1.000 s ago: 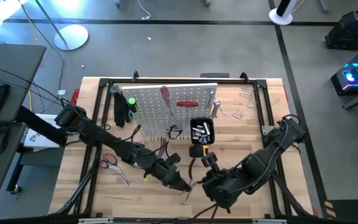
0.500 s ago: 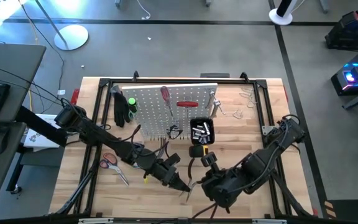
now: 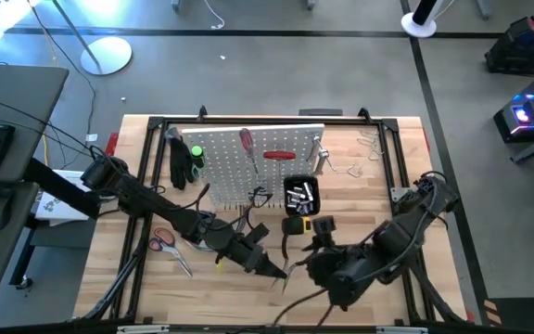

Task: Hang tools onto peg board
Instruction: Hang the plier on the peg board

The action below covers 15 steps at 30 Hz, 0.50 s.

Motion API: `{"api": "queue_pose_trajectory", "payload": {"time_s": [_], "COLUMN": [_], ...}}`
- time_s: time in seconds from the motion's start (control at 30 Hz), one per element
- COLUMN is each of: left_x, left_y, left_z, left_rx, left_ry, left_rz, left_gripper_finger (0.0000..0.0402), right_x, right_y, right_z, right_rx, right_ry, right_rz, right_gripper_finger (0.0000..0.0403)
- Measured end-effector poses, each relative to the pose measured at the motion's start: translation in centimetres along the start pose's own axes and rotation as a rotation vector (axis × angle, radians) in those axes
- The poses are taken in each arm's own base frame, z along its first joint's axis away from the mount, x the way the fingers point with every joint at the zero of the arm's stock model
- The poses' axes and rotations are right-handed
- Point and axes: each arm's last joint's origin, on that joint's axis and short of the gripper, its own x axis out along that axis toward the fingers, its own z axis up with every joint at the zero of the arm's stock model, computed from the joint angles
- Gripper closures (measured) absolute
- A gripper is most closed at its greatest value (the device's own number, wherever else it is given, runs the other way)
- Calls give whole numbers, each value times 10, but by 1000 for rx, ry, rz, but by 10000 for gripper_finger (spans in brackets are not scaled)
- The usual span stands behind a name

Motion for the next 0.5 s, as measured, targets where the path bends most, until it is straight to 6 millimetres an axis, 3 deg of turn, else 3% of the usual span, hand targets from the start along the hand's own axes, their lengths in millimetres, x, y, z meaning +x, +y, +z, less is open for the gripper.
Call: {"api": "queue_pose_trajectory", "payload": {"time_s": [0.1,0.23,0.37,0.5], "left_x": [-7,-30,-78,-123], "left_y": [-9,-28,-66,-91], "left_z": [1,-4,-20,-34], "left_rx": [53,182,415,637], "left_ry": [2,-78,-258,-530], "left_rz": [3,89,184,314], "left_gripper_finger": [379,379,379,379], "right_x": [-20,-42,-54,-52], "right_y": [-6,-16,-19,-13], "right_z": [2,1,-9,-13], "right_rx": [31,152,280,335], "right_ry": [-23,-65,-108,-153], "right_rz": [-15,-65,-131,-232], "right_gripper_finger": [188,181,180,179]}}
